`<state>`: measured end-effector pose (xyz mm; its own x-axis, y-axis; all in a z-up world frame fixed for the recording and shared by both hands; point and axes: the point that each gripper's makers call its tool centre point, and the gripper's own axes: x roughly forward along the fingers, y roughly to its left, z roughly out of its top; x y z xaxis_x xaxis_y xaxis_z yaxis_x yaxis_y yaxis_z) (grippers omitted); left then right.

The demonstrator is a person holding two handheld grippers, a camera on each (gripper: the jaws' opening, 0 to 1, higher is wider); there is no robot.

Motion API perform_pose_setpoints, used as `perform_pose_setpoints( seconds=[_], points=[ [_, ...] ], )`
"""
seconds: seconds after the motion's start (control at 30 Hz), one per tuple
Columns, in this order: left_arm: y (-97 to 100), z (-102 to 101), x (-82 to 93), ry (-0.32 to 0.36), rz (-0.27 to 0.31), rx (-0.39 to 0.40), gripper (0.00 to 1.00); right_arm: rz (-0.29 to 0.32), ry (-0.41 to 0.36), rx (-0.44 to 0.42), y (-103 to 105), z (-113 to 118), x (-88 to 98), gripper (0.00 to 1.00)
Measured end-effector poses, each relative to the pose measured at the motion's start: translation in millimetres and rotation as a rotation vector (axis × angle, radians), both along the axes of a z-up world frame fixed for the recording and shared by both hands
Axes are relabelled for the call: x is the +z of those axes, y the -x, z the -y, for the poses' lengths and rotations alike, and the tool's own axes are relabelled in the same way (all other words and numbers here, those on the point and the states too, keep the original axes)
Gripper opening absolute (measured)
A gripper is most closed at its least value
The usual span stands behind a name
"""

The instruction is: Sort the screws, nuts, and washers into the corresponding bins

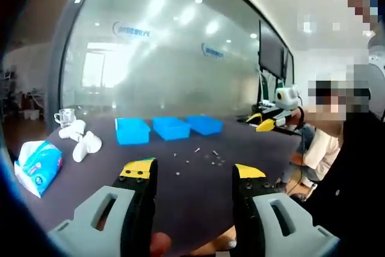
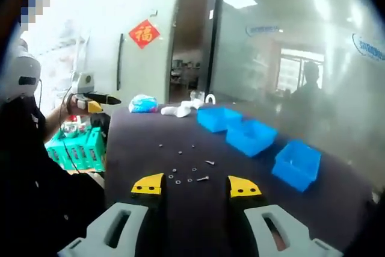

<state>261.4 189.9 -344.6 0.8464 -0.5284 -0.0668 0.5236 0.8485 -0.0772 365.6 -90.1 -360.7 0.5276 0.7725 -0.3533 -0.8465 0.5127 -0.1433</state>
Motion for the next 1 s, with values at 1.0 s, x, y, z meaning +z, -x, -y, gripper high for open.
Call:
perform_pose_setpoints(
  seconds=[1.0],
  points=[
    [0.2,-11.6,-17.3,-0.006,-0.042,0.016,0.48,-0.014,0.528,0.354,-77.0,-81.6,-39.7,0.35]
  ],
)
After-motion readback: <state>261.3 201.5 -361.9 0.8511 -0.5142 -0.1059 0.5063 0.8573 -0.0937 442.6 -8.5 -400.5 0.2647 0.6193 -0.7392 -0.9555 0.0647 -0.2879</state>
